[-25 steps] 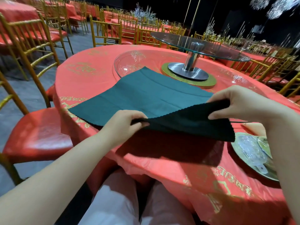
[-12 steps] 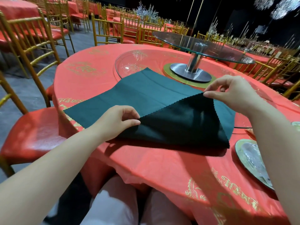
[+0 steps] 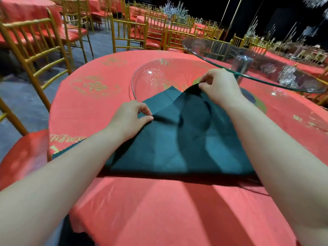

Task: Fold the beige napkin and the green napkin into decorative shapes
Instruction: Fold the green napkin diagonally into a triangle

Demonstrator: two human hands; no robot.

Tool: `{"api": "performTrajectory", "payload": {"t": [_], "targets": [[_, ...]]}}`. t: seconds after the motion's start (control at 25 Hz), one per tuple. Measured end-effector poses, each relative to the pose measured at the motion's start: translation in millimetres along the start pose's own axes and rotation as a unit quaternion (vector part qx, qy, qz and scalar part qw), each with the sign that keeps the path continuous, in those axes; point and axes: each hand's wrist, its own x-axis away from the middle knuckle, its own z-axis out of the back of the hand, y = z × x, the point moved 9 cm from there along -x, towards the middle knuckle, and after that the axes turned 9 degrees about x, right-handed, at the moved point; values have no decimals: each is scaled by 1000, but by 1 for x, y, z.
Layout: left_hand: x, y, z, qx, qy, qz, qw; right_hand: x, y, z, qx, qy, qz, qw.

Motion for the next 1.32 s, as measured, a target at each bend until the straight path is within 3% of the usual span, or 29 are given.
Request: {"api": "performTrajectory", "payload": {"t": [0.12, 0.2, 0.32, 0.52, 0.8, 0.92, 1.04, 1.12, 1.32], "targets": [[-40, -34, 2, -32, 45, 63, 997, -20, -20, -72, -111, -139, 19, 984], [-54, -57, -4, -51, 43, 96, 993, -6, -30, -112, -103, -241, 48, 964], [-62, -80, -14, -82, 26, 128, 988, 36, -24, -129, -41, -297, 99, 949], [-77, -84, -20, -99, 21, 143, 985, 113, 26, -94, 62, -292, 84, 951], [-76, -83, -23, -124, 54, 145, 980, 150, 58, -97, 82, -311, 26, 946], [-28, -39, -24, -85, 28, 14, 996, 151, 60, -103, 77, -311, 29, 947], [47, 2, -24, -101, -94, -129, 982, 151, 61, -105, 80, -306, 35, 948], [86, -4, -14, -123, -132, -134, 975, 150, 60, -104, 69, -295, 35, 952], [104, -48, 21, -99, -86, -104, 986, 162, 50, -74, -21, -203, 92, 975]]}}
